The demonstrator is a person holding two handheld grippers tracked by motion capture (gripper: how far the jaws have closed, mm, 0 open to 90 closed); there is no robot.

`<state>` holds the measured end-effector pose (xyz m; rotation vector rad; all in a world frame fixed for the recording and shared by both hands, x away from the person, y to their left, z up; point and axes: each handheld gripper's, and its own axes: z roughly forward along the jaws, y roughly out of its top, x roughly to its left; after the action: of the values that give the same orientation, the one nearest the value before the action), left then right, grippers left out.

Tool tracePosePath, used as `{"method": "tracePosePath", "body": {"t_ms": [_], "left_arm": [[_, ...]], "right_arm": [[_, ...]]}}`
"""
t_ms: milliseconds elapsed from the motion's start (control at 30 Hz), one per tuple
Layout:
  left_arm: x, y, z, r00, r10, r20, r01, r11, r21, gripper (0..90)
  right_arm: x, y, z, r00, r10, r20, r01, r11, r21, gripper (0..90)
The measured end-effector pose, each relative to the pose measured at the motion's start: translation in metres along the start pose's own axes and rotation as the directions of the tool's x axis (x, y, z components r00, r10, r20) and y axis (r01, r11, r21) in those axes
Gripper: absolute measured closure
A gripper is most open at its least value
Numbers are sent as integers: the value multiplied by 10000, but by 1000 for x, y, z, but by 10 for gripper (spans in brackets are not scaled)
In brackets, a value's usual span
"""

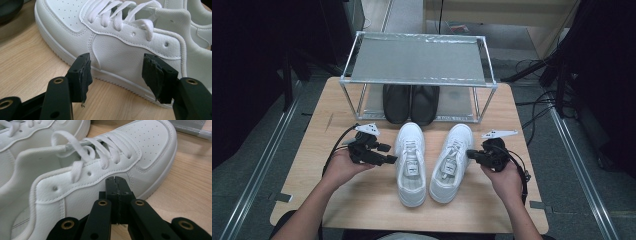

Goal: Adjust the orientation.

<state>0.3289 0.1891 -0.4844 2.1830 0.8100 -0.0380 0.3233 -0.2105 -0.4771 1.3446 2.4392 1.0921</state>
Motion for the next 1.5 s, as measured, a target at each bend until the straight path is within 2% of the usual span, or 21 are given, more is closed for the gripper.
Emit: {"method": "tracePosePath", "body": {"t_ms": [333,600,667,767,833,933,1000,1267,1300,1500], "left_arm": [[-2,-4,2,9999,-155,-32,156,9998,77,406],[-4,-7,5,9999,-109,0,109,9996,268,413],[-6,-7,7,9999,82,-66,-80,9995,318,440],[-13,-7,12,9978,613,-244,-601,9971,474,558],[-14,-7,14,9990,441,-115,-433,9970,636,643],[-13,-6,16,9998,-159,140,147,9966,812,745],[-13,-6,17,9994,-223,258,201,9966,803,794],[-22,-2,27,9977,-90,668,39,9971,761,885],[-24,-2,28,9982,-62,599,19,9974,716,895],[-25,-1,30,9967,-175,790,113,9969,782,900]], "right_arm": [[5,6,8,9984,-549,148,547,9984,104,900],[13,15,17,9955,-888,327,884,9960,133,900],[14,15,18,9950,-940,351,936,9955,130,900],[14,16,19,9955,-887,325,881,9959,189,900],[14,17,19,9957,-879,290,874,9960,183,900],[14,17,20,9950,-942,325,936,9954,183,900],[15,18,21,9951,-942,288,938,9955,153,900],[20,21,28,9947,-1010,200,1009,9949,37,900],[21,22,29,9943,-1042,223,1042,9946,14,900],[22,25,31,9942,-1058,211,1056,9944,61,900]]}}
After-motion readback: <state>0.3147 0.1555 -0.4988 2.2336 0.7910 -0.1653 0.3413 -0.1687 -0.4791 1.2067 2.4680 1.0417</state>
